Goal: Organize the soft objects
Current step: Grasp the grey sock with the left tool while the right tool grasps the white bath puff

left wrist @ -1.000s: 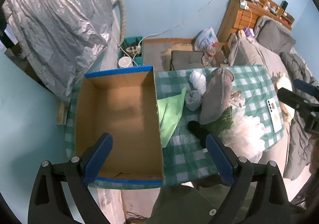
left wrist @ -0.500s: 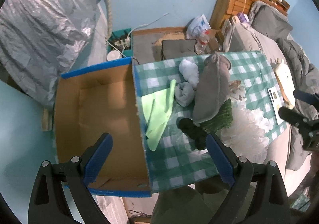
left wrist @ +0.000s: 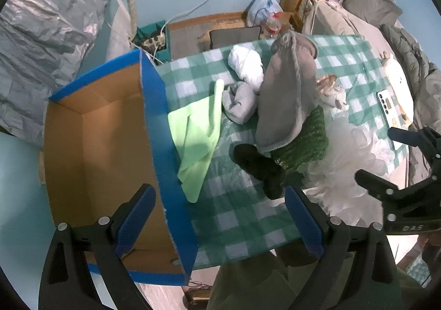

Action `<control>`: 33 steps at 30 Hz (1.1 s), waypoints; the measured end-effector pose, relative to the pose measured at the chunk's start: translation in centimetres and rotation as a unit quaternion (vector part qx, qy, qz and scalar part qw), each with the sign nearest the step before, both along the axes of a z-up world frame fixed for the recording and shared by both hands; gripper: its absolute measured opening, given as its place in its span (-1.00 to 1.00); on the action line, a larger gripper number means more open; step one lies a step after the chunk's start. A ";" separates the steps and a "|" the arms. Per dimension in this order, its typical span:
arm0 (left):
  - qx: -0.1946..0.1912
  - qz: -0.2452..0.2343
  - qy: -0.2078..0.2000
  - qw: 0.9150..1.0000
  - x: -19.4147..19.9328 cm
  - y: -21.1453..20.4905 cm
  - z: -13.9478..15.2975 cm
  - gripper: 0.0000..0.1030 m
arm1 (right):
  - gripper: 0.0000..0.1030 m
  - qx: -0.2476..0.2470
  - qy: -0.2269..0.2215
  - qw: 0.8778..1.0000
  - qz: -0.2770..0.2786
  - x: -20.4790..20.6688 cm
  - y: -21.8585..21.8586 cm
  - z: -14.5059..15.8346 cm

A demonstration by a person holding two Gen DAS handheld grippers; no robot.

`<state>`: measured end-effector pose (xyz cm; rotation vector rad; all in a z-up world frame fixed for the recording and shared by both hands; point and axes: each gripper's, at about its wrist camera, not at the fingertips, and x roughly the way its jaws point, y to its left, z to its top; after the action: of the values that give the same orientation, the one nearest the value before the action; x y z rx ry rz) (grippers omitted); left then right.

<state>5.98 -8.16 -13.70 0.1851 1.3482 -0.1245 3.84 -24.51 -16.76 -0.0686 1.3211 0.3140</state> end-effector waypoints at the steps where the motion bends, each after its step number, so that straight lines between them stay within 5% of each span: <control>1: 0.000 0.000 0.000 1.000 0.0 -0.1 -0.3 0.86 | 0.96 -0.001 0.004 1.000 0.001 0.1 0.0 -0.5; 25: 0.007 -0.026 0.030 0.999 1.7 -2.8 -4.4 0.86 | 0.96 -0.029 0.086 0.996 0.014 1.5 0.3 -9.4; 33: -0.001 -0.045 0.018 0.999 3.8 -5.4 -3.9 0.86 | 0.41 0.017 0.098 0.995 0.010 1.3 -0.7 -9.5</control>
<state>9.81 -13.56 -17.55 0.2438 1.3762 -0.2052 5.14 -25.25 -26.28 -0.0229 1.5090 0.3663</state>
